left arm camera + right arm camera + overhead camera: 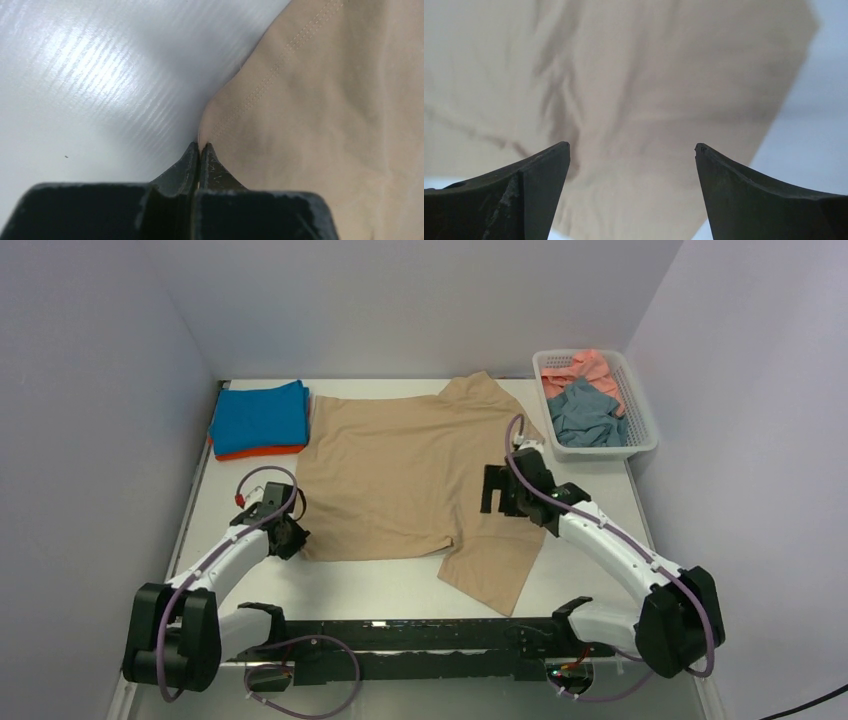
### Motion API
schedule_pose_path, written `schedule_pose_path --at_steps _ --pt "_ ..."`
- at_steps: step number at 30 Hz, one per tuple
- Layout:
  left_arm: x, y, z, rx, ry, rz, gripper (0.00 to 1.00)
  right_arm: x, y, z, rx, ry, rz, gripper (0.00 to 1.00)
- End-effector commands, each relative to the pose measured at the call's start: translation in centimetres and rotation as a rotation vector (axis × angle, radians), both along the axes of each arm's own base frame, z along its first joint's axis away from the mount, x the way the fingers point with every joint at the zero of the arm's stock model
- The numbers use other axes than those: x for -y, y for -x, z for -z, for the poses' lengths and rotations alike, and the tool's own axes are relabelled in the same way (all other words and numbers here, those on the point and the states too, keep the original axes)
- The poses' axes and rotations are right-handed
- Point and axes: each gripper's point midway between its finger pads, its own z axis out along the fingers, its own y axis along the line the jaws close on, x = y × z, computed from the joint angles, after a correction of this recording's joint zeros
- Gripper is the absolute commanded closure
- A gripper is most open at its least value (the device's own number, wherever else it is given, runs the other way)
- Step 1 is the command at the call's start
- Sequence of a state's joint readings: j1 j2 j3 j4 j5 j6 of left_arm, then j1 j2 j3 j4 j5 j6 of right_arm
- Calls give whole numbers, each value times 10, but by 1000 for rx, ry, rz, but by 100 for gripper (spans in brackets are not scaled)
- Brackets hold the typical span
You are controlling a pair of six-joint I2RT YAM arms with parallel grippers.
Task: Fold and stack the t-shirts
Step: Grab the side of the flattened tshirt closest away from the robot with both arms
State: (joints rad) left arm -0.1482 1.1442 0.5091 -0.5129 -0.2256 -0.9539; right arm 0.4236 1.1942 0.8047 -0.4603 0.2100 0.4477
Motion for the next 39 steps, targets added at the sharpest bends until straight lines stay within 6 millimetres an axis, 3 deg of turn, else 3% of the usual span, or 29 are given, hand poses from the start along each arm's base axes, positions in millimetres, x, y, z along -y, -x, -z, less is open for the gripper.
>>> schedule_pose_path --at_steps 1,6,9,12,17,20,23,26,28,34,39 --pt "-13 10 -3 -26 -43 -22 100 -37 71 18 -204 -29 -155 4" --pt "-12 12 -7 17 -23 -24 100 -50 150 47 -428 41 -234 7" --pt "-11 13 -7 19 -14 -21 100 -56 183 65 -520 55 -261 11" --pt "-12 14 -7 17 -20 -22 100 -50 193 79 -550 76 -212 20" --pt "-13 14 -8 24 -28 -18 100 -53 186 94 -519 54 -163 37" --pt "-14 14 -8 23 -33 -20 100 -50 191 109 -554 72 -143 42" --pt "-13 12 -8 27 -24 -22 100 -39 189 117 -562 133 -84 58" --pt "-14 14 -10 24 -30 -31 100 -24 188 107 -563 190 -27 91" --pt "-18 18 -13 15 -43 -39 100 -11 193 89 -570 220 1 100" --pt "-27 46 -15 -32 -68 -84 100 15 223 47 -646 237 14 100" --pt "-22 56 -17 -18 -32 -75 100 9 239 47 -691 149 -23 100"
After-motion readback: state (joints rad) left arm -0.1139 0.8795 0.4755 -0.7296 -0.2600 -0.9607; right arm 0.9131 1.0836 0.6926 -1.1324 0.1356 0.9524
